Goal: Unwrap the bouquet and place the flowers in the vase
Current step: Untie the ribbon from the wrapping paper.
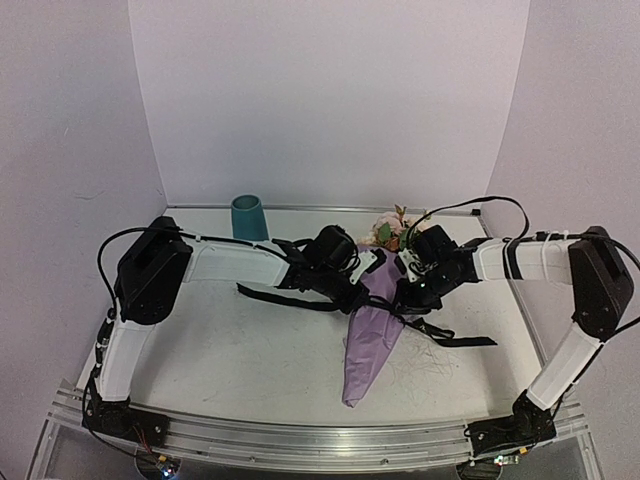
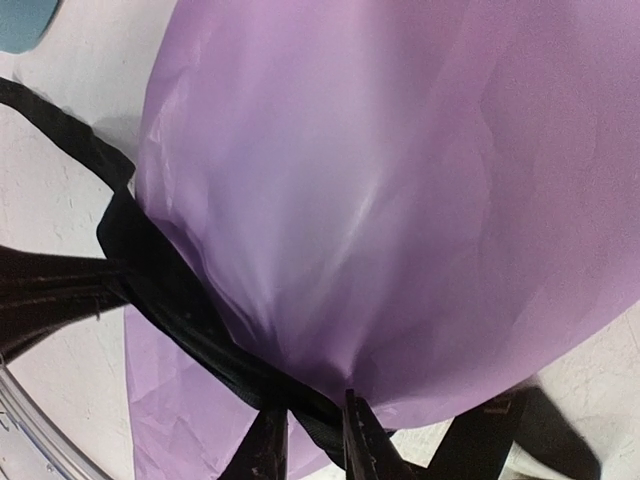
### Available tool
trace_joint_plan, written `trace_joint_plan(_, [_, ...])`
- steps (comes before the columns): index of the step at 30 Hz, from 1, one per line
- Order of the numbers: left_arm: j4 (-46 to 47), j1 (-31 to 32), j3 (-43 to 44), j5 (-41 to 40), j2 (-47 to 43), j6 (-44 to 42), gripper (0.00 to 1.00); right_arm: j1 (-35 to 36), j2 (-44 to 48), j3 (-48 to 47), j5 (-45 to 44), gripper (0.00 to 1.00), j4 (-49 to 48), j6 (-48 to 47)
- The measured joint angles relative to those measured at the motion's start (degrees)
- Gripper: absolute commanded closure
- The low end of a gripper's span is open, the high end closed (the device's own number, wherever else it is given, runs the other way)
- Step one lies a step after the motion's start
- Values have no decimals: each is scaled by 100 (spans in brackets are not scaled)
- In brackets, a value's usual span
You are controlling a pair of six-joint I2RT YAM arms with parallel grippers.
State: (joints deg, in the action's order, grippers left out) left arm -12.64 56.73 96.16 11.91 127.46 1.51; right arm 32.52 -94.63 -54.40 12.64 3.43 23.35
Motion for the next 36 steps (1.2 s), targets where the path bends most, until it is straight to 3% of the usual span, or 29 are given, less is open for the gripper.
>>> trace_joint_plan(11, [0,0,0,-304,-2,46,99,-1,-21,-41,-24,99,-5,51])
trace_joint_plan(21, [2,61,0,-765,-2,178,97,5,-18,-41,-130,100,-68,135])
trace_joint_plan(36, [1,50,10,-806,-2,338,94,3,311,7,-372,97,12,200])
